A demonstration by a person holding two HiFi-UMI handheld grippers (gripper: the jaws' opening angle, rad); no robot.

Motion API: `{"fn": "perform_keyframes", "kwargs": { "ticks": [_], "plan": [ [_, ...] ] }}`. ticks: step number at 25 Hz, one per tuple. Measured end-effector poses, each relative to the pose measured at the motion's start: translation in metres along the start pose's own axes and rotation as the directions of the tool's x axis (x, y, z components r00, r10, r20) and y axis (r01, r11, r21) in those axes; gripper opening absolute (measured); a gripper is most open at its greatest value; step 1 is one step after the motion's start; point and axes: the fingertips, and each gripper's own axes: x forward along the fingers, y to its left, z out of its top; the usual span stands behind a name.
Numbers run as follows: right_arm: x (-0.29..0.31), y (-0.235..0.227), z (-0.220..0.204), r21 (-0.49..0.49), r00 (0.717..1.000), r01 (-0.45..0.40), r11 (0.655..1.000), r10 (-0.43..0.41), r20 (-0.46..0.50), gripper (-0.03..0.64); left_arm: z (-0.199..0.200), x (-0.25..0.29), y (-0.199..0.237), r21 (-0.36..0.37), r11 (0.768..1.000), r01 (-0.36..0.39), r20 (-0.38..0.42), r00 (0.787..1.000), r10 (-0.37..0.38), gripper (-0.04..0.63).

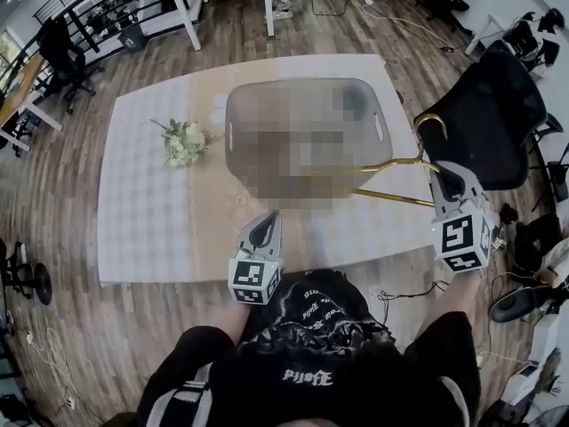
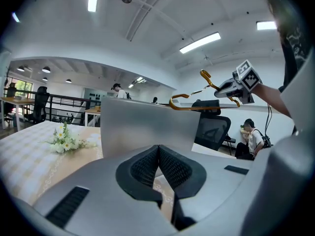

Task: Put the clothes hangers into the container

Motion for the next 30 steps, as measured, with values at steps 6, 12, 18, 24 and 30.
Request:
{"fn": "perform_keyframes", "kwargs": {
  "ticks": [6, 12, 18, 24, 30],
  "plan": [
    [0.024, -0.038, 0.037, -0.084, 0.998, -0.014, 0.996, 0.019, 0.065, 0.009, -0.012, -0.001, 0.009, -0.030, 0.999, -0.026, -0.039, 0.999, 0.024, 0.020],
    [0.071, -0.045, 0.064, -0.199, 0.996, -0.061, 0.978, 0.072, 0.047, 0.009, -0.020, -0.001, 0.026, -0.074, 0.994, -0.079, -0.054, 0.996, 0.075, 0.020],
    [0.122, -0.028, 0.096, -0.303, 0.978, -0.191, 0.934, 0.208, 0.026, 0.008, -0.017, 0.001, 0.036, -0.094, 0.988, -0.125, -0.047, 0.992, 0.121, 0.020],
    [0.164, 0.008, 0.117, -0.402, 0.946, -0.302, 0.865, 0.323, -0.017, 0.009, -0.017, 0.000, 0.049, -0.105, 0.979, -0.172, -0.040, 0.985, 0.169, 0.020],
    [0.197, 0.037, 0.127, -0.467, 0.909, -0.394, 0.792, 0.410, -0.072, 0.009, -0.014, 0.002, 0.056, -0.114, 0.974, -0.195, -0.041, 0.981, 0.192, 0.020]
  ]
}}
